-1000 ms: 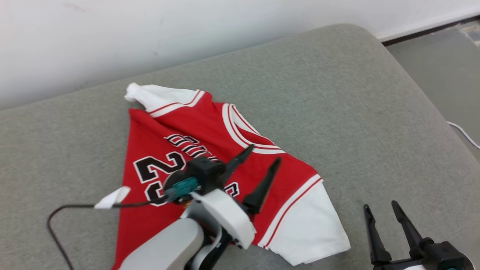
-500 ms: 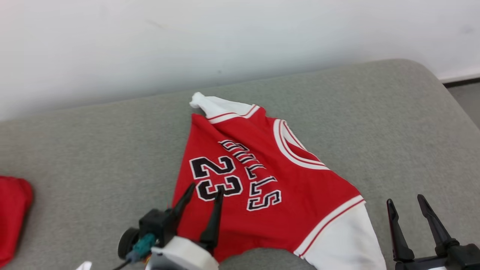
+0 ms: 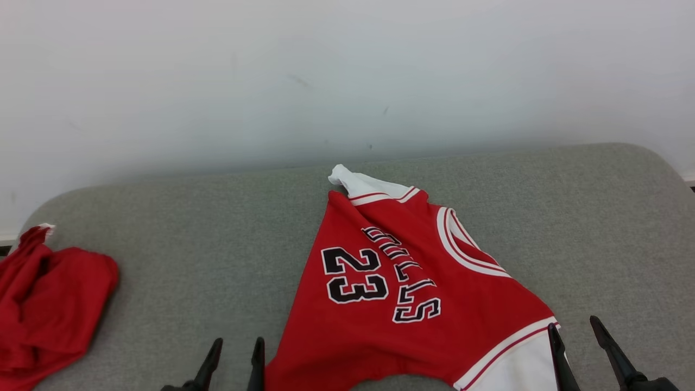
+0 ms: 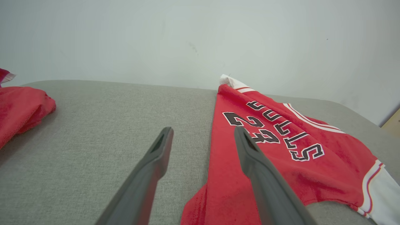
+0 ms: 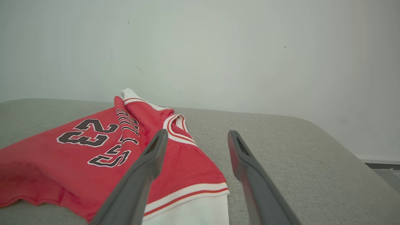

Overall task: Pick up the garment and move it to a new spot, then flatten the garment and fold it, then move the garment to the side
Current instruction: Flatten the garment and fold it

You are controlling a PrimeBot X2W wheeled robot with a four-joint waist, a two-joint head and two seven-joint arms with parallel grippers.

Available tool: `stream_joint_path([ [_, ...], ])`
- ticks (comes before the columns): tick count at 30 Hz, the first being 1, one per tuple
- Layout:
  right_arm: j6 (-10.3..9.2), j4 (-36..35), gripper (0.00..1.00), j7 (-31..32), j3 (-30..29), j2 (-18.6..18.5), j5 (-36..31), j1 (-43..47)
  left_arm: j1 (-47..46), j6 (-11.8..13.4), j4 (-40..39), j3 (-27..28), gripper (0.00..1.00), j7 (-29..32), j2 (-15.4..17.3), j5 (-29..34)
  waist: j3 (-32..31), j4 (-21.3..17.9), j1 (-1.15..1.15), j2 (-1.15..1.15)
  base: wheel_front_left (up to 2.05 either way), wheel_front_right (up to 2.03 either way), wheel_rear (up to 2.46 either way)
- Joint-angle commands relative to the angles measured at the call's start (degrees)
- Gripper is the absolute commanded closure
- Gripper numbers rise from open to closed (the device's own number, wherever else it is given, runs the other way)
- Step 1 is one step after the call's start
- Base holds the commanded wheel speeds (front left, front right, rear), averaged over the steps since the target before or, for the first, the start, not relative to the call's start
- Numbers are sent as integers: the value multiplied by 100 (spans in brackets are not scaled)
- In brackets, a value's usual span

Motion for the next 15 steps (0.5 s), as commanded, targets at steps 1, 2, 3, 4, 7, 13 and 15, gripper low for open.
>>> stream_joint_path([
  [1, -14, 64, 0, 3, -29, -3, 81, 70, 159, -80, -2, 151, 0, 0, -56, 173, -69, 54, 1, 0, 0, 0, 0],
  [2, -14, 106, 0, 3, -34, 5, 97, 93, 208, -144, -29, 279, 0, 0, -123, 253, -85, 70, 1, 0, 0, 0, 0],
  [3, -14, 143, 0, 3, -32, 11, 106, 108, 275, -204, -49, 398, 0, 0, -180, 345, -99, 83, 1, 0, 0, 0, 0],
  [4, -14, 186, 0, 3, -33, 10, 103, 117, 353, -269, -40, 518, 0, 0, -244, 411, -112, 94, 1, 0, 0, 0, 0],
  [7, -14, 245, 0, 3, -26, 11, 112, 124, 474, -476, -51, 799, 0, 0, -395, 570, -145, 109, 1, 0, 0, 0, 0],
  [13, -14, 335, 0, 3, -7, -25, 148, 83, 666, -769, -60, 1173, 0, 0, -597, 845, -190, 102, 1, 0, 0, 0, 0],
  [15, -14, 365, 0, 3, -4, -36, 162, 68, 723, -854, -75, 1263, 0, 0, -641, 921, -200, 104, 1, 0, 0, 0, 0],
])
